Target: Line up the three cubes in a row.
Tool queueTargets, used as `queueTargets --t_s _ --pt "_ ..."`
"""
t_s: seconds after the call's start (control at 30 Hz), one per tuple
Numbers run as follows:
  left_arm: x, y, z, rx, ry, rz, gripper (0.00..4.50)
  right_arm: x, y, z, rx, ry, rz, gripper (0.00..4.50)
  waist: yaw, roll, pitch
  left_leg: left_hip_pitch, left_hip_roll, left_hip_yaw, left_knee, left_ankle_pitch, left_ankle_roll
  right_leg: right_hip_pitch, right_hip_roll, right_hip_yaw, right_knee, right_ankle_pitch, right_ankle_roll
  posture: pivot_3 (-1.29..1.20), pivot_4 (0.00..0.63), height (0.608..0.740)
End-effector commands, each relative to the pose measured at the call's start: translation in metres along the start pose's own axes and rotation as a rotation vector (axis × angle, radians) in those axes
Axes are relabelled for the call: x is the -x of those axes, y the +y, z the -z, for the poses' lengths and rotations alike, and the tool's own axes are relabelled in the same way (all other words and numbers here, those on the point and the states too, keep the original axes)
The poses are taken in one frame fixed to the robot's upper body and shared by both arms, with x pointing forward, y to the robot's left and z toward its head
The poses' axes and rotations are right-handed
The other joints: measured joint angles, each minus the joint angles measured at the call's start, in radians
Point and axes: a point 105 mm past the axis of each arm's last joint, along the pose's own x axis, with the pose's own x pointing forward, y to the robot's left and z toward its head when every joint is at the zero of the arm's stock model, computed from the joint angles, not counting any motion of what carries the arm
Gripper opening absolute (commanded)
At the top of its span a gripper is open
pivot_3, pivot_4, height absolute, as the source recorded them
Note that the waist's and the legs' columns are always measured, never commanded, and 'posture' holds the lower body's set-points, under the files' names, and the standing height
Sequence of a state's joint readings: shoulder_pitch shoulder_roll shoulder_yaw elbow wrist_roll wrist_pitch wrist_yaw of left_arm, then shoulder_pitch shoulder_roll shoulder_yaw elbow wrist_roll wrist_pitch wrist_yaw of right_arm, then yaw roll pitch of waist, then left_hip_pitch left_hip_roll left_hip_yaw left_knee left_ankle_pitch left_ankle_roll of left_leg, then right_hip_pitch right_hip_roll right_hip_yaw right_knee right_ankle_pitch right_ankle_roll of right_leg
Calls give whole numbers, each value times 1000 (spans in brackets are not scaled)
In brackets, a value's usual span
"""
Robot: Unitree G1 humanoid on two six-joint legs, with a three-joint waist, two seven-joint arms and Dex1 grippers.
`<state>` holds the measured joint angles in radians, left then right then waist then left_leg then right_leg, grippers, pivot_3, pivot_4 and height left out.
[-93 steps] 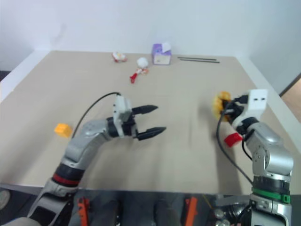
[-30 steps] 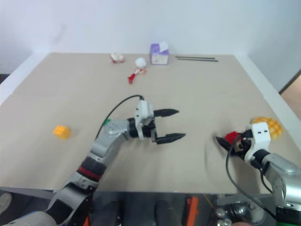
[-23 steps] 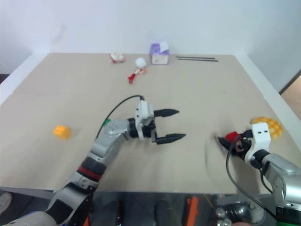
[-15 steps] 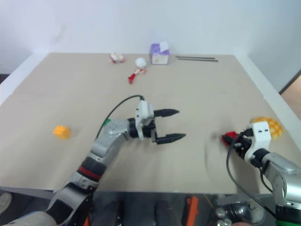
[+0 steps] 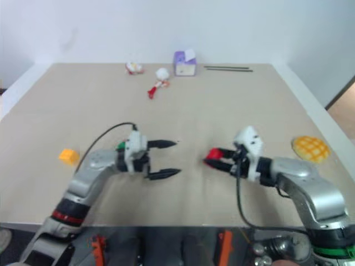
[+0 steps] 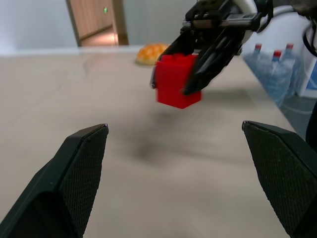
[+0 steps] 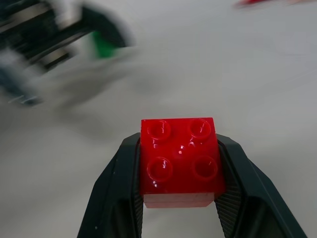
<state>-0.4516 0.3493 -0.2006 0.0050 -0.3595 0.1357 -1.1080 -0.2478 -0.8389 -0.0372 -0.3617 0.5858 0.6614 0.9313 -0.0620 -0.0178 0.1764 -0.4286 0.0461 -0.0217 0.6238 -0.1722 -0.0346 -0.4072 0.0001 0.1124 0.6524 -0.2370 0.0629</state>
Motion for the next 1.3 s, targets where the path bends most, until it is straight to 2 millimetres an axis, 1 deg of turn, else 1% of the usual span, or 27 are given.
queueTargets --t_s 0.03,0.1,0.2,0.27,0.4,0.6,0.7,0.77,0.8,0.93,0.97,1.0,1.07,1.17,1.3 --pt "18 -7 -12 -48 1 29 4500 -13 11 -2 135 67 -145 1275 2 -1 0 0 0 1 1 0 0 0 -1 0 0 0 0 0 150 740" --pt "29 -14 -9 -51 32 47 4500 -20 7 1 184 93 -188 1275 2 -2 1 0 0 2 1 0 0 0 -2 0 -1 0 1 0 150 740" --pt "37 -19 -7 -55 63 59 4500 -26 -2 3 227 114 -223 1275 4 -2 1 0 0 2 1 0 0 -1 -2 0 -1 0 0 0 150 740" --pt "42 -21 -6 -59 82 59 4500 -30 -6 8 247 130 -243 1275 8 -2 1 0 0 2 1 0 0 -1 -2 -1 -1 0 0 0 150 740" --pt "50 -17 -6 -69 109 33 4500 -32 -9 20 244 157 -279 1275 14 -2 1 -1 0 2 0 0 0 -1 -2 -1 -1 0 0 0 150 740" --pt "53 -13 -9 -79 118 10 4500 -34 -11 33 240 181 -304 1275 14 -2 1 0 0 2 0 0 0 -1 -2 -1 -1 0 0 0 150 740" --pt "52 -14 -11 -77 113 7 4500 -36 -11 31 255 163 -314 1275 14 -3 1 0 0 2 0 0 0 0 -2 -1 -1 0 0 0 150 740" --pt "52 -14 -11 -70 110 -1 4500 -37 -11 29 266 154 -314 2293 14 -3 1 0 0 2 0 0 0 0 -2 -1 -1 0 0 0 150 740" --pt "52 -14 -11 -66 109 -7 4500 -37 -11 29 272 154 -316 2569 14 -3 1 0 0 2 0 0 0 0 -2 -1 -1 1 0 0 150 740" --pt "53 -14 -12 -50 100 -31 4500 -36 -7 19 285 113 -334 4095 14 -3 1 0 0 2 0 0 0 -1 -2 -1 -1 0 0 0 150 740" --pt "53 -14 -13 -47 97 -36 4500 -35 -6 16 287 100 -336 4342 14 -3 1 0 0 2 0 0 0 -1 -2 -1 -1 0 0 0 150 740" --pt "54 -13 -14 -41 90 -54 4500 -34 -5 10 289 83 -339 4431 14 -3 1 0 1 2 0 0 0 -1 -2 -1 -1 0 0 0 150 740" --pt "55 -9 -18 -29 67 -96 4500 -32 -5 -1 286 47 -339 4431 14 -3 1 0 1 2 0 0 0 -1 -2 -1 -1 0 -1 0 150 740" --pt "62 5 -26 -4 15 -247 4500 -25 -6 -30 257 -60 -326 4431 14 -3 1 0 0 2 0 0 0 -1 -2 -1 0 1 0 0 150 740" --pt "75 22 -25 7 5 -480 4500 -18 -6 -65 192 -208 -285 4431 14 -3 2 0 1 1 1 0 0 0 -2 -1 0 1 0 0 150 740"
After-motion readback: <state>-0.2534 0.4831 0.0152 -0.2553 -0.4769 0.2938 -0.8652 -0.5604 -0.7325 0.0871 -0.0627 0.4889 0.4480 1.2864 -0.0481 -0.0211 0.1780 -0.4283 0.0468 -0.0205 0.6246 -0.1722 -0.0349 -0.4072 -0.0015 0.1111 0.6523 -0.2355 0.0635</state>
